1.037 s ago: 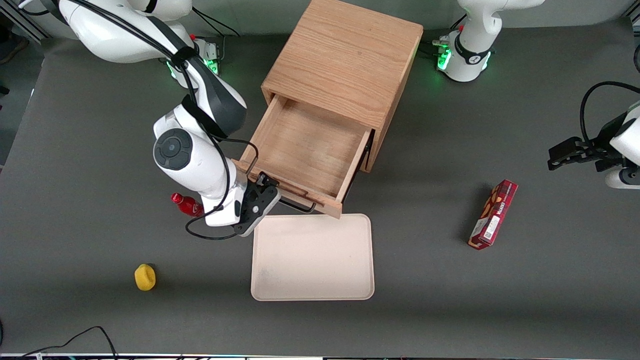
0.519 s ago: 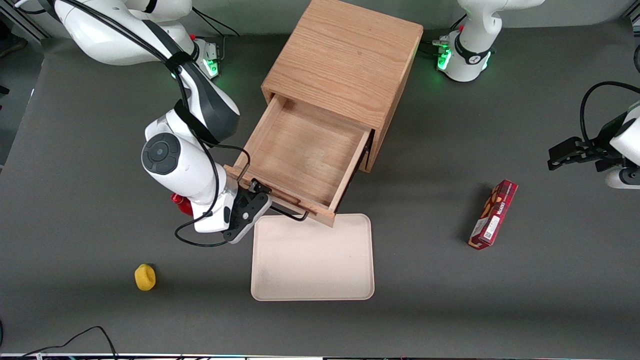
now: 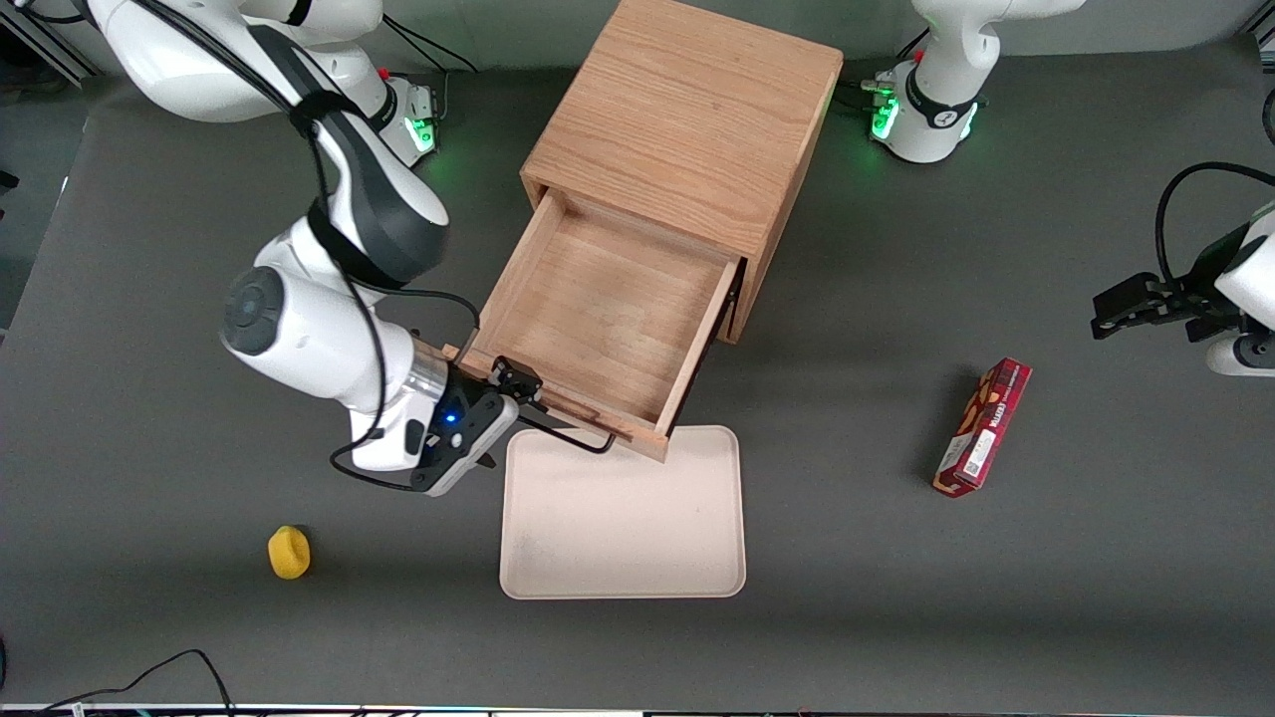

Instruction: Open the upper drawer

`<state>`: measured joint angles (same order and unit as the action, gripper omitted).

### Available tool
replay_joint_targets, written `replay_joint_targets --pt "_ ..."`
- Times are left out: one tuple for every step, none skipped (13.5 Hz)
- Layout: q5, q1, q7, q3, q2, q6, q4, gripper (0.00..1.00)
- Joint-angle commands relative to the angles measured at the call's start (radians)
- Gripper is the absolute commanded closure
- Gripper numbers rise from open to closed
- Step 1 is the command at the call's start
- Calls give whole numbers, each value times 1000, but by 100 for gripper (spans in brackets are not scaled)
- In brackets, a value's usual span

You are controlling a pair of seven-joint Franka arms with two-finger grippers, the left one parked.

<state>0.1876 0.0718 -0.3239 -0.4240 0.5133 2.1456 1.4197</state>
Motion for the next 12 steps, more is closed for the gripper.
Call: replay_joint_targets --pt "143 -35 43 39 -123 -87 13 0" --pt "144 -36 131 74 -181 -140 25 0" --pt "136 -43 207 120 -229 -217 27 0" --pt "131 -53 263 157 -278 -278 33 0" --pt "118 -73 329 187 -330 -330 54 0" --pt "92 -96 418 206 -379 -389 79 0" --pt "20 -128 495 206 -428 -453 105 0" --pt "-63 -150 550 205 -470 -478 137 0" --pt "-141 -159 560 205 -508 -487 169 0" --pt "-178 -165 568 205 -541 -503 189 0" --pt "-180 -184 569 205 -550 -510 189 0" --pt "-180 -199 557 203 -553 -510 186 0"
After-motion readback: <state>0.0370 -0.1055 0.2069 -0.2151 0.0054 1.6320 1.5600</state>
